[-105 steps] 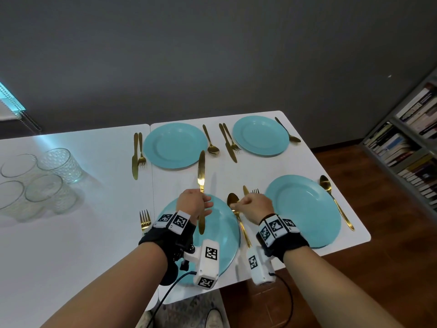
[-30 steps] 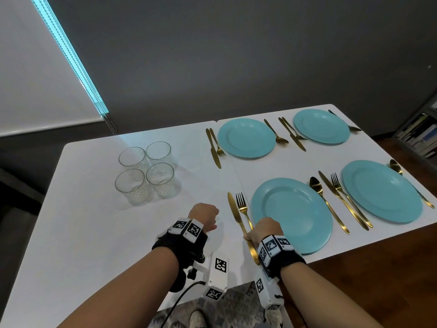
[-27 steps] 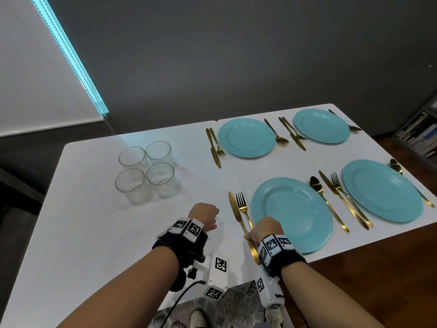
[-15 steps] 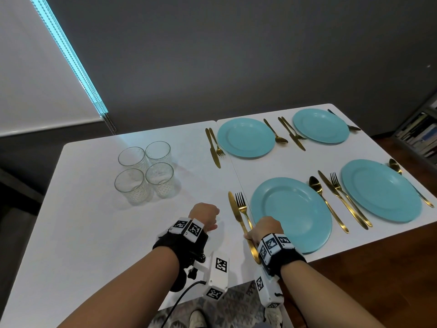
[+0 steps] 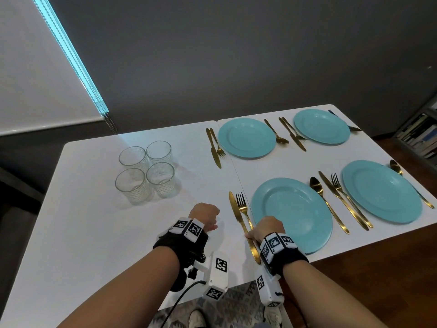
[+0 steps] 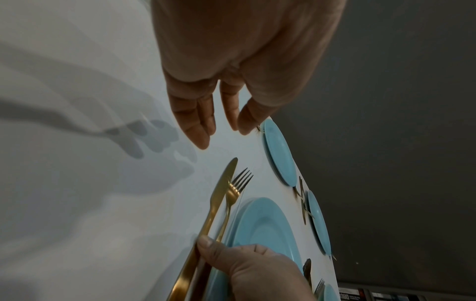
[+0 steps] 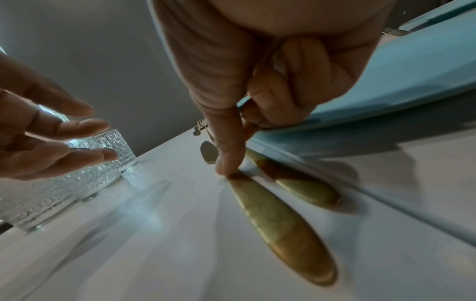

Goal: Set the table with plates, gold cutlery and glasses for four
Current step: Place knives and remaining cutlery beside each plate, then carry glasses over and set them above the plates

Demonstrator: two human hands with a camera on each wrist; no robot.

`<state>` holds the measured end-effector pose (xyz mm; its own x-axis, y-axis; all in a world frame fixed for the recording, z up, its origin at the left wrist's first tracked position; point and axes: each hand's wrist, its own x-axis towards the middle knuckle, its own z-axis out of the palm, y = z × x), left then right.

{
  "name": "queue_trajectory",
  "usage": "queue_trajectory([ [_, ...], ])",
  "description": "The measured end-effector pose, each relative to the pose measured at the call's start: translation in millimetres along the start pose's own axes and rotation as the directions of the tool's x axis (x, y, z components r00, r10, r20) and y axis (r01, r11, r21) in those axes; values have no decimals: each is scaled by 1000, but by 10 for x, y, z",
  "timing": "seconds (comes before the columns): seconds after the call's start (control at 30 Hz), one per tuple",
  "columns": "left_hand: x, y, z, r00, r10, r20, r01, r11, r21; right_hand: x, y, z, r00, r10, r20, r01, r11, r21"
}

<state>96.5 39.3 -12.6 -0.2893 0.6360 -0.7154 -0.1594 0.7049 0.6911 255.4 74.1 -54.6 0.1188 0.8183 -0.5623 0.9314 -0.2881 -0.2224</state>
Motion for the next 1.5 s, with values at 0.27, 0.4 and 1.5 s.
queue_trajectory([
  [0.27, 57, 23, -76, 1000, 12, -18, -12, 999, -52, -75, -241, -286, 994, -106, 24, 104, 992, 70],
  [0.4, 129, 69, -251, 991, 89, -101, -97, 992, -84, -135, -606, -410, 971, -240, -24, 235, 919, 315],
  [1.5, 797, -99, -1834, 760, 314, -568, -234, 949, 212, 181, -2265, 688, 824, -567, 1, 529, 770, 357],
])
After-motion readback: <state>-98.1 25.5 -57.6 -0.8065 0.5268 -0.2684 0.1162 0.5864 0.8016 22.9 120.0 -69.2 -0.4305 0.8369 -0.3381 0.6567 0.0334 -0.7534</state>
